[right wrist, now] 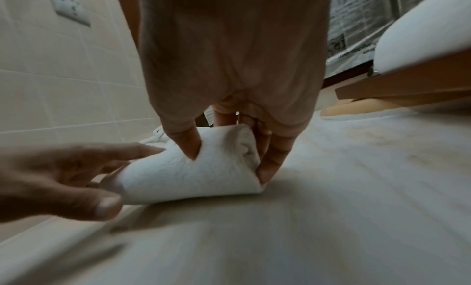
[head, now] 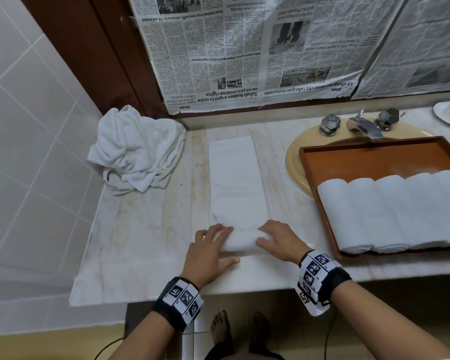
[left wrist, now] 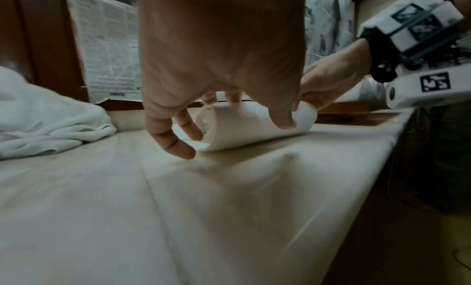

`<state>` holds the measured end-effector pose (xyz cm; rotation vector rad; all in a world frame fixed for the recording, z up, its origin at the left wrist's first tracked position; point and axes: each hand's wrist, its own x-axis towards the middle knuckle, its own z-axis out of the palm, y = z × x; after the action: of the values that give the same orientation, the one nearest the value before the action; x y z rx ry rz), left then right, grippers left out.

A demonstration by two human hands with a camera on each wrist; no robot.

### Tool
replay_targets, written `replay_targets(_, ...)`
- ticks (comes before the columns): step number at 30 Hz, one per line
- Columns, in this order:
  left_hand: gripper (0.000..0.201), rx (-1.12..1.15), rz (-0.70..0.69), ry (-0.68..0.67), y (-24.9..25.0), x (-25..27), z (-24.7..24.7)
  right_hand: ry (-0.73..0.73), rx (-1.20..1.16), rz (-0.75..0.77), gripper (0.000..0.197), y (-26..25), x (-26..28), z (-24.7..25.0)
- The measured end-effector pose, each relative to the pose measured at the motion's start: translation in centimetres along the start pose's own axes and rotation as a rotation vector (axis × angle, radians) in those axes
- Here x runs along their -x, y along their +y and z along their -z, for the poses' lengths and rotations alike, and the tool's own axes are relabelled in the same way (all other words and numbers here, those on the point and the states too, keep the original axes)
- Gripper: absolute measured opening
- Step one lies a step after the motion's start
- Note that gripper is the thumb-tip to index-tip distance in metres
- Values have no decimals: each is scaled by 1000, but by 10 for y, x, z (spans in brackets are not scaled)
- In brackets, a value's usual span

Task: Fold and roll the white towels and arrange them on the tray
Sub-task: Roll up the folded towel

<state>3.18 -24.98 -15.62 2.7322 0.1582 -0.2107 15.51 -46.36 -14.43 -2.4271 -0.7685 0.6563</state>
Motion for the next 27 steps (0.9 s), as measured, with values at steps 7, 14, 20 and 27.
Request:
replay_targets(7, 70, -57, 57, -90, 2, -11, 6, -14, -180, -56, 35, -1, 0, 3)
replay_targets(14, 62, 122, 150, -199, 4, -24, 17, 97, -85, 63, 22, 3, 8, -2)
replay_targets(20, 65, 215, 259, -93, 7, -14, 11, 126, 253, 106, 29, -1, 10, -13)
replay_targets(27, 66, 318, 250, -145, 0, -9, 17, 46, 56, 82, 38, 10, 15, -9)
